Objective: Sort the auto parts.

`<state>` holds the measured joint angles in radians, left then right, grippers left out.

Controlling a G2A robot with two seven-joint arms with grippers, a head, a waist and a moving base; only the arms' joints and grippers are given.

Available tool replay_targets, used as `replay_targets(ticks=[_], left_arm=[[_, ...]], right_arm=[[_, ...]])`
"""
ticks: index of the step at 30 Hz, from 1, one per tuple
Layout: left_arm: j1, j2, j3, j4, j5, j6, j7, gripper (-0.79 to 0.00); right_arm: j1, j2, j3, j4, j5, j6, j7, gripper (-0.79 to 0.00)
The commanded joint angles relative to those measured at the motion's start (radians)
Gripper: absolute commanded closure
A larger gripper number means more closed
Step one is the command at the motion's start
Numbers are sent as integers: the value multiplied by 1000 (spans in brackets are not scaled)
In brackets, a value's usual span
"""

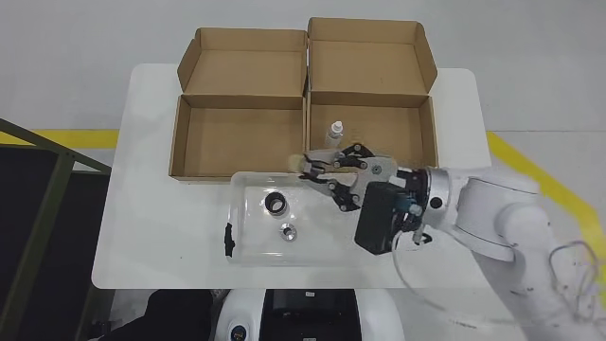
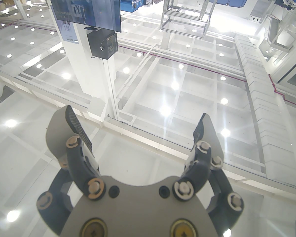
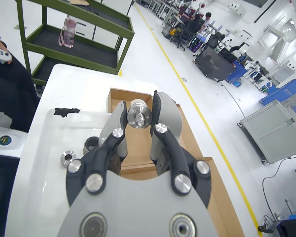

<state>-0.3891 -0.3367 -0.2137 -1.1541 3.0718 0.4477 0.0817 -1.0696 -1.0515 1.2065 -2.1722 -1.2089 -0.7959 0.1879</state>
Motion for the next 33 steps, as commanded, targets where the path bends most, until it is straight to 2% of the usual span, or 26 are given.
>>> replay_targets(ticks=[1,11,23,29,33], left_arm=[[0,0,0,0,0,0,0,-785],[0,0,0,0,0,0,0,-785],[0,0,0,0,0,0,0,-785],[0,0,0,0,0,0,0,-785],[0,0,0,0,0,0,0,-785]], right_arm=[[0,0,10,2,5,7,-29,0],[-22,-3,64,0,29,72,-173,0],[-69,-1,118,-5,44,78,-255,0],[-79,-2,118,36,1,82,-307,0],[-74,-2,117,72,-19,76,-297,0]])
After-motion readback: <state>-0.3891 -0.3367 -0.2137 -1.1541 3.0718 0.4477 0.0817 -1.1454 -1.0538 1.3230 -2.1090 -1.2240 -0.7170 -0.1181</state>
